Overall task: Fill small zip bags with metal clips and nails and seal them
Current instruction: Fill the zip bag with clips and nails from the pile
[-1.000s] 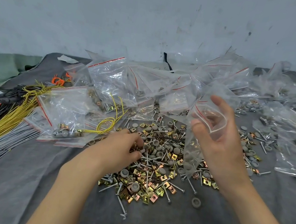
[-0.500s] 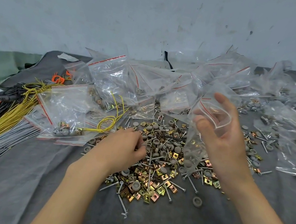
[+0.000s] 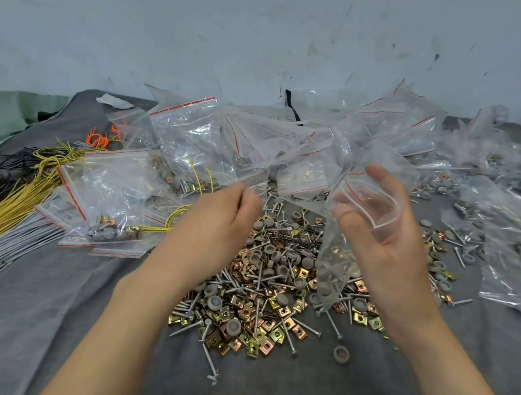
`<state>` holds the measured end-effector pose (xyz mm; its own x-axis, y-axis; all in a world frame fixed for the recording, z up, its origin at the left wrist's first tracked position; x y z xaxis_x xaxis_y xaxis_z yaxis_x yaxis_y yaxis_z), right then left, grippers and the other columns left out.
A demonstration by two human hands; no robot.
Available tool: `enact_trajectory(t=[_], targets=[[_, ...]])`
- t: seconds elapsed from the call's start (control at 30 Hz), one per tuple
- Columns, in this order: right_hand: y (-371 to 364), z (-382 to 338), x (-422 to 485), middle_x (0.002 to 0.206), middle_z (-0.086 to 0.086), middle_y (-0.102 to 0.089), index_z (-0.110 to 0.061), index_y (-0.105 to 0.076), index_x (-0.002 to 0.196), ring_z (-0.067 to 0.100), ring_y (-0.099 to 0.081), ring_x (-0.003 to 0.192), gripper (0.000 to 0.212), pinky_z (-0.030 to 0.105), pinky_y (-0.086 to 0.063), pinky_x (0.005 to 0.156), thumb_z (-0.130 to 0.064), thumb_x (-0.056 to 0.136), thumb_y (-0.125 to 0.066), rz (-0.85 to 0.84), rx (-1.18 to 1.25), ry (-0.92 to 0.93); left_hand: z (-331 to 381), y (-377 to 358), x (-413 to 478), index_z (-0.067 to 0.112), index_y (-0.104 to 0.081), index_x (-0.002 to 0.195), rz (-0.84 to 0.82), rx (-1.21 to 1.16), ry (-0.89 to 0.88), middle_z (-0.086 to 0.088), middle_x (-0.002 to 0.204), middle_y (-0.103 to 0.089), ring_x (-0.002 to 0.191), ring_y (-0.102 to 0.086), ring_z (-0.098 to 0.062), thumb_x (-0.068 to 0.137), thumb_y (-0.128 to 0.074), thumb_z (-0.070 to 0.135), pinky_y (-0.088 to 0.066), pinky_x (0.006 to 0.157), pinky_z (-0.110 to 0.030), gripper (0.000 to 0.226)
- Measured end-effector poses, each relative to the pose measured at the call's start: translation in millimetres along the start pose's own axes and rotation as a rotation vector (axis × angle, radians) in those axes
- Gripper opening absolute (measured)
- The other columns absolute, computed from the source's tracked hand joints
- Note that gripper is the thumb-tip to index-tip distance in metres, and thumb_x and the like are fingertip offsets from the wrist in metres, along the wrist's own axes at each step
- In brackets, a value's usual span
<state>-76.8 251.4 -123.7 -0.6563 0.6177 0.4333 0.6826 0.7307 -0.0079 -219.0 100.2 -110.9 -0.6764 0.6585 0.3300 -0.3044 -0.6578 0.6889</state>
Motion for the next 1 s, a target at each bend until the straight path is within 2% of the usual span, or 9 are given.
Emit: enact_trajectory(t=[0.13, 0.23, 0.3, 0.4, 0.5, 0.67, 0.83, 0.93, 1.0], targets=[[-11, -3, -4, 0.109, -0.017, -0.066, -0.036, -0.047, 0.139, 0.001, -0.062, 0.110, 0.058, 0.017, -0.050, 0.090, -0.033, 0.086, -0.071, -0.054, -0.065, 0.025, 26, 15, 2, 0.021, -0.060, 0.083, 0.082, -0.177, -0.059, 0.000, 0.067, -0.059, 0.055, -0.046, -0.007, 0.099, -0.048, 0.044, -0.040, 0.056, -0.028, 0.030], [-16, -2, -7, 0.111, -0.015, -0.065, -0.040, -0.046, 0.138, 0.004, -0.062, 0.111, 0.055, 0.031, -0.051, 0.096, -0.027, 0.091, -0.072, -0.092, -0.117, 0.034, 49, 20, 1, 0.027, -0.063, 0.090, 0.073, -0.357, -0.095, 0.006, 0.077, -0.065, 0.073, -0.061, -0.012, 0.096, -0.061, 0.031, -0.050, 0.072, -0.032, 0.008], [-18, -2, -9, 0.111, -0.014, -0.065, -0.042, -0.046, 0.138, 0.007, -0.062, 0.112, 0.054, 0.034, -0.052, 0.095, -0.029, 0.092, -0.072, -0.103, -0.130, 0.039, 66, 23, -3, 0.029, -0.064, 0.092, 0.061, -0.389, -0.148, 0.007, 0.083, -0.069, 0.080, -0.064, -0.012, 0.095, -0.063, 0.026, -0.051, 0.075, -0.033, 0.004], [-19, -1, -9, 0.112, -0.013, -0.064, -0.045, -0.045, 0.138, 0.007, -0.061, 0.112, 0.054, 0.031, -0.051, 0.095, -0.036, 0.091, -0.071, -0.111, -0.142, 0.040, 88, 30, -10, 0.029, -0.064, 0.095, 0.055, -0.347, -0.254, 0.011, 0.085, -0.068, 0.079, -0.063, -0.003, 0.094, -0.065, 0.024, -0.050, 0.069, -0.026, 0.006], [-20, -1, -9, 0.113, -0.015, -0.063, -0.046, -0.044, 0.138, 0.008, -0.061, 0.113, 0.055, 0.035, -0.053, 0.094, -0.034, 0.091, -0.069, -0.128, -0.152, 0.041, 103, 35, -16, 0.030, -0.064, 0.096, 0.045, -0.283, -0.330, 0.013, 0.087, -0.068, 0.084, -0.064, -0.004, 0.092, -0.067, 0.022, -0.049, 0.070, -0.024, 0.009], [-21, -2, -9, 0.115, -0.015, -0.063, -0.058, -0.043, 0.131, 0.005, -0.060, 0.115, 0.054, 0.039, -0.053, 0.096, -0.037, 0.090, -0.069, -0.141, -0.132, 0.047, 108, 29, -18, 0.031, -0.065, 0.100, 0.006, -0.210, -0.348, 0.013, 0.088, -0.066, 0.089, -0.063, -0.005, 0.093, -0.064, 0.020, -0.042, 0.070, -0.011, 0.013], [-22, -2, -10, 0.116, -0.012, -0.066, -0.050, -0.045, 0.136, 0.004, -0.063, 0.114, 0.054, 0.024, -0.054, 0.090, -0.032, 0.093, -0.072, -0.159, -0.101, 0.053, 104, 11, -18, 0.035, -0.063, 0.119, -0.105, -0.117, -0.350, 0.018, 0.110, -0.064, 0.104, -0.058, 0.001, 0.096, -0.064, 0.027, -0.044, 0.083, -0.012, 0.025], [-20, 0, -8, 0.116, -0.014, -0.064, -0.047, -0.044, 0.137, 0.008, -0.061, 0.116, 0.054, 0.041, -0.053, 0.096, -0.039, 0.091, -0.070, -0.133, -0.108, 0.044, 100, 21, -16, 0.038, -0.061, 0.120, -0.068, -0.169, -0.346, 0.018, 0.112, -0.064, 0.106, -0.060, -0.001, 0.096, -0.062, 0.030, -0.050, 0.084, -0.021, 0.025], [-20, 0, -7, 0.112, -0.015, -0.064, -0.047, -0.046, 0.137, 0.009, -0.061, 0.114, 0.054, 0.046, -0.052, 0.098, -0.041, 0.088, -0.069, -0.121, -0.098, 0.039, 92, 29, -12, 0.039, -0.062, 0.117, -0.039, -0.203, -0.311, 0.017, 0.109, -0.065, 0.103, -0.062, 0.001, 0.097, -0.060, 0.032, -0.051, 0.082, -0.022, 0.021]])
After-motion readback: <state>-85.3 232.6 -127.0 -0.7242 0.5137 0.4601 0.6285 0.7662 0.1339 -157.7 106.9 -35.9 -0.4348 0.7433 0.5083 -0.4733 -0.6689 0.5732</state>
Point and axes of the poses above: each hand's wrist, its own x-axis towards the middle knuckle, its own y-axis out of the back of the hand, z = x × y, the point moved 8 cm from there along x, towards the middle knuckle
